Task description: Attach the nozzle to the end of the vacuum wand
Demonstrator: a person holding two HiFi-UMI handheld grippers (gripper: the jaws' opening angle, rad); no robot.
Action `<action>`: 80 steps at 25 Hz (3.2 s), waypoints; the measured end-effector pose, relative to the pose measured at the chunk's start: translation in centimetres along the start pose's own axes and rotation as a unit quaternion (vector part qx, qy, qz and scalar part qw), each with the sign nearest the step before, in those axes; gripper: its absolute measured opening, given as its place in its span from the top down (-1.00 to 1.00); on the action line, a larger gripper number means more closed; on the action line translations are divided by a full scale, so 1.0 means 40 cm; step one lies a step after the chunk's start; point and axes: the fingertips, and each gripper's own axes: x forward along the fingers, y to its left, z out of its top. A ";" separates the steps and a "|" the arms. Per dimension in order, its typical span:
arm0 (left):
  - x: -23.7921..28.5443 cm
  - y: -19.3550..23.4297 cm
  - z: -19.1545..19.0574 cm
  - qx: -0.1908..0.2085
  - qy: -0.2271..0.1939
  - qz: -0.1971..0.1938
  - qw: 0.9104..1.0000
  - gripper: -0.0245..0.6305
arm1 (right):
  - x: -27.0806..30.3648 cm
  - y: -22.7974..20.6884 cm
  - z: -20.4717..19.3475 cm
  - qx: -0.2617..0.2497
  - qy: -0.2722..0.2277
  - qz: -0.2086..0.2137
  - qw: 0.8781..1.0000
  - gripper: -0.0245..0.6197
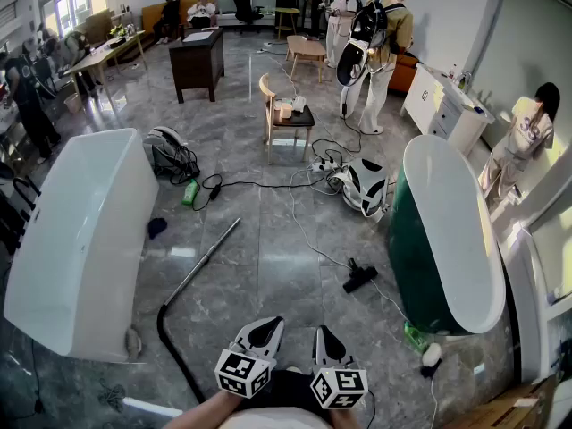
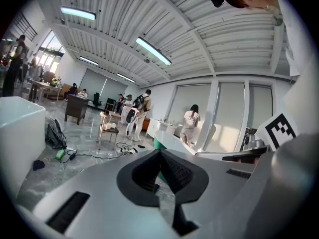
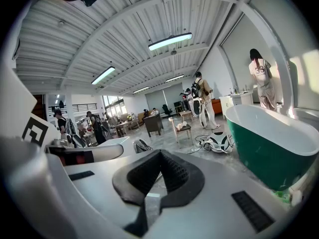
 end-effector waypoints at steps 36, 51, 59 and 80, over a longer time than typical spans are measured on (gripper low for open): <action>-0.118 0.090 -0.023 0.028 0.005 -0.022 0.999 0.90 | 0.018 0.153 -0.084 0.023 -0.007 0.018 1.000 0.88; -0.128 0.151 -0.059 0.008 0.028 -0.020 0.999 0.90 | 0.040 0.176 -0.103 0.009 -0.009 0.004 1.000 0.88; -0.022 0.251 -0.016 -0.001 0.027 0.013 1.000 0.90 | 0.175 0.159 -0.044 -0.009 -0.019 0.037 0.999 0.88; 0.384 0.418 0.160 -0.014 -0.020 0.084 0.996 0.90 | 0.577 -0.185 0.170 0.049 0.014 0.014 0.999 0.88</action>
